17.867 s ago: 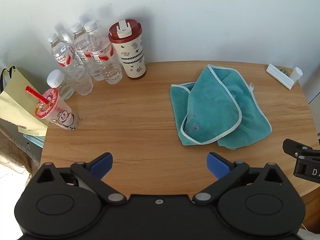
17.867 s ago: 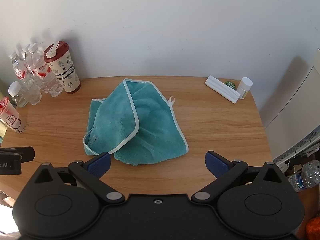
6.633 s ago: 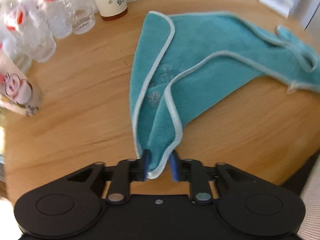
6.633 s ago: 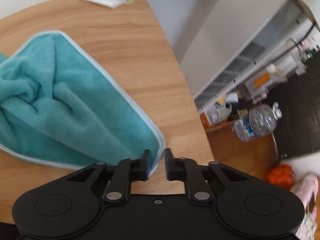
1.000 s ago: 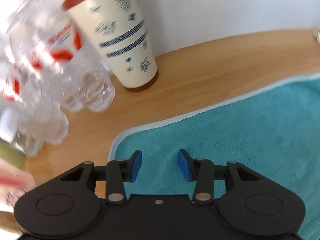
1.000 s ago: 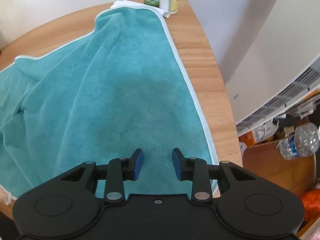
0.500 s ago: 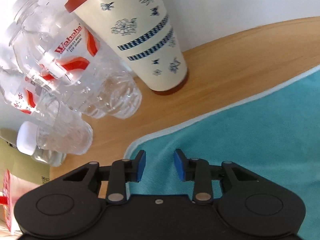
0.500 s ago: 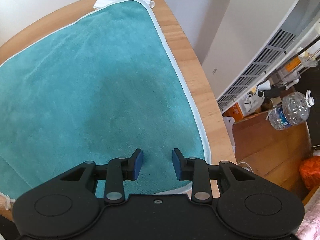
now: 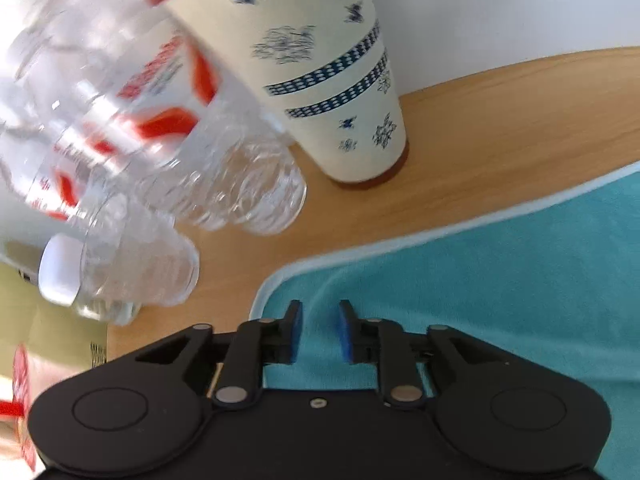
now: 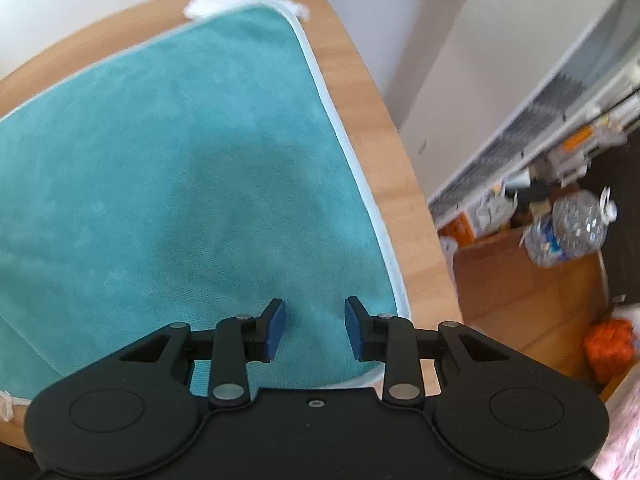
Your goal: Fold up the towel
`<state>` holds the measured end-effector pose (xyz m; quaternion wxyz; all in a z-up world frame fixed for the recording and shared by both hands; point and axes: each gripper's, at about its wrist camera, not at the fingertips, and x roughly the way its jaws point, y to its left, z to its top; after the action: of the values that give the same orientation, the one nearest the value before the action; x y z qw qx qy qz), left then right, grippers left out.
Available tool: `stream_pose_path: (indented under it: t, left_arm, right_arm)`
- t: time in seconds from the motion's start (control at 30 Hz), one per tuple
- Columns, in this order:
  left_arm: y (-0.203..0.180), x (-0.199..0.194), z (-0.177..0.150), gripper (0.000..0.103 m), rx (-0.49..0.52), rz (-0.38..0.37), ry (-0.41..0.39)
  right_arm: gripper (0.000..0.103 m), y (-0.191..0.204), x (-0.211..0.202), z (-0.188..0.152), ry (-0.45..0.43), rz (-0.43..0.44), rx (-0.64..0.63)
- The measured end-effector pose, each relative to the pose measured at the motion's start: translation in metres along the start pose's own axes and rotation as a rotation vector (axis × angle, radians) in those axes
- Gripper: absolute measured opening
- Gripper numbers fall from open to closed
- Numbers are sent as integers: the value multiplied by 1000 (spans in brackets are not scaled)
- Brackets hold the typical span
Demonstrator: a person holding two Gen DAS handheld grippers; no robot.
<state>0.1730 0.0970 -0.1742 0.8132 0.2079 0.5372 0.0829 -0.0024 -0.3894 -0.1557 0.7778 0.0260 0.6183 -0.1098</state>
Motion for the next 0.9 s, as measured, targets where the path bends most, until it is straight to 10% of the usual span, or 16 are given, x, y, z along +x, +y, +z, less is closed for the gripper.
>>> stream_pose_path:
  t: [0.37, 0.9]
  left_arm:
    - [25, -82, -85, 55, -115, -231, 77]
    - [-4, -71, -174, 56, -114, -232, 229]
  right_arm:
    - [38, 50, -1, 15, -18, 153, -133]
    - [40, 67, 25, 46, 1, 176, -232]
